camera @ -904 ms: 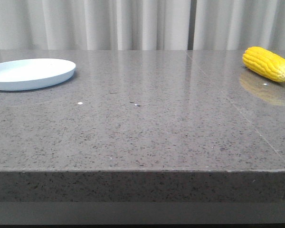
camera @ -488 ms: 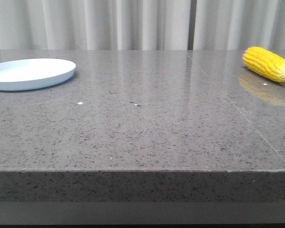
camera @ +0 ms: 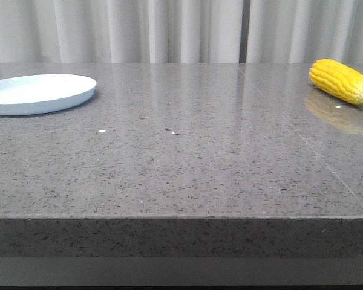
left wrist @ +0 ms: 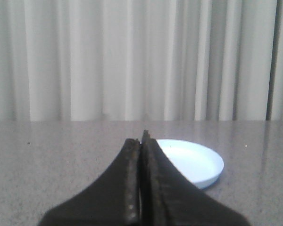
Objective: Place corn on plate with both arms
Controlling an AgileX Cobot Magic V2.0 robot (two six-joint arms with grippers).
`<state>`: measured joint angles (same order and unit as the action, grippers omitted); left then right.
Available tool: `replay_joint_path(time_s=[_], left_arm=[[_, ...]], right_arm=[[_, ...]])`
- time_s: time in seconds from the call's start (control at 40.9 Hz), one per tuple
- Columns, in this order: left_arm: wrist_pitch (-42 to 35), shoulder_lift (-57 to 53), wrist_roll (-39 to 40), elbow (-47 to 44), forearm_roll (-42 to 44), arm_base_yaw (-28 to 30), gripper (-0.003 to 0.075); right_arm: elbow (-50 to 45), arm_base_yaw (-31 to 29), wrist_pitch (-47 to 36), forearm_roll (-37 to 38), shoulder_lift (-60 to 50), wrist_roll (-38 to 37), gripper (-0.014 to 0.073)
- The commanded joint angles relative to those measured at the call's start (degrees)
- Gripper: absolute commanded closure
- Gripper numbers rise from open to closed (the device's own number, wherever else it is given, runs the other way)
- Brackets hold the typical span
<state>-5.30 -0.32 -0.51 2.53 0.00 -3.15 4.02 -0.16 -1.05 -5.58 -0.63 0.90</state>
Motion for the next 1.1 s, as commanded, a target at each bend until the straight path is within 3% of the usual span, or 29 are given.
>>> replay_joint_path(time_s=[0.0,0.171,0.366,0.537,0.806,1.075], left_arm=[[-3.89,-0.65,0.03,6.82,0.00,0.03,0.0741],[3.80,2.48,0.03,18.68,0.00,0.03,0.0741],[17.62,10.76,0.03,31.81,0.00,0.03,0.0741],[28.73,18.10,0.03,38.29,0.00,0.03,0.0741],[30.49,23.81,0.03,38.34,0.00,0.03,0.0741],[31.03,25.17,0.03,38.34,0.00,0.03,0.0741]], right_arm=[[6.69,-0.34,-2.37,-0.24,-0.87,0.22,0.0680],[17.98,-0.34,5.91,-0.24,3.26,0.27,0.0680],[30.80,-0.34,16.30,-0.24,13.22,0.27,0.0680],[38.05,-0.34,27.51,0.65,21.24,0.27,0.0680],[38.54,-0.34,33.83,2.10,30.37,0.27,0.0680],[38.54,-0.34,35.06,2.10,35.65,0.27,0.0680]])
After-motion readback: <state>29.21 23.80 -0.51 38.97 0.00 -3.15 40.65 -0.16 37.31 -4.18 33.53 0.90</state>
